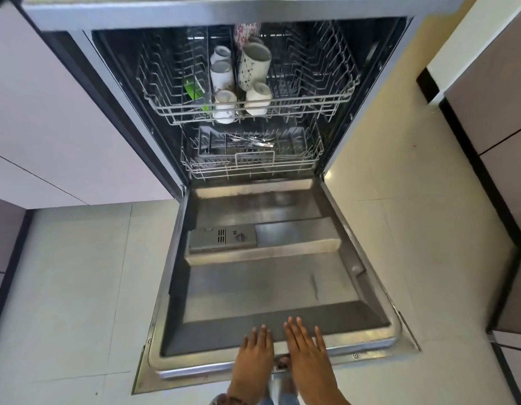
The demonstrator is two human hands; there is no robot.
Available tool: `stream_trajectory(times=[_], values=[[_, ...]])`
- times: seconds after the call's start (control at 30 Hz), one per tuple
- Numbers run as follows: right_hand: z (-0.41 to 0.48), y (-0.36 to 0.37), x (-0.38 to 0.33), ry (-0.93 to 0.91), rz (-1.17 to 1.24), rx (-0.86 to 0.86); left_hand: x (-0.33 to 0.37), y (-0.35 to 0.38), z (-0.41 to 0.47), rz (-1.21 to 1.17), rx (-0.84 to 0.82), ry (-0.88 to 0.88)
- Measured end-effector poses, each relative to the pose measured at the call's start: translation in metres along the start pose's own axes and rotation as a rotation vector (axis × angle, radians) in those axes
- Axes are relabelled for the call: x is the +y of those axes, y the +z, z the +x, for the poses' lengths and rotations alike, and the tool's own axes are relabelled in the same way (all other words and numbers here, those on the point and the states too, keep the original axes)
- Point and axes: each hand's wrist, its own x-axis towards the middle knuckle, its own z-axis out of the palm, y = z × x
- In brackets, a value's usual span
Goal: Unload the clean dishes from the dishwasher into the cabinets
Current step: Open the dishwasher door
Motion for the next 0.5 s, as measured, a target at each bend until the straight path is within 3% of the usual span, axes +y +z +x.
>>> stream_trajectory(times=[0.07, 0.23, 0.37, 0.5], values=[[-0.001, 0.031, 0.004, -0.042, -0.039, 0.054, 0.0, 0.03, 0.002, -0.027, 0.023, 0.015], [0.004, 0.088, 0.014, -0.113, 0.002, -0.015, -0.015, 0.106, 0.02, -0.096, 0.037, 0.004], [0.009, 0.129, 0.025, -0.056, -0.045, 0.012, -0.026, 0.147, 0.044, -0.181, 0.073, 0.004], [0.014, 0.166, 0.031, -0.039, -0.036, -0.035, -0.028, 0.191, 0.06, -0.087, 0.097, -0.027]])
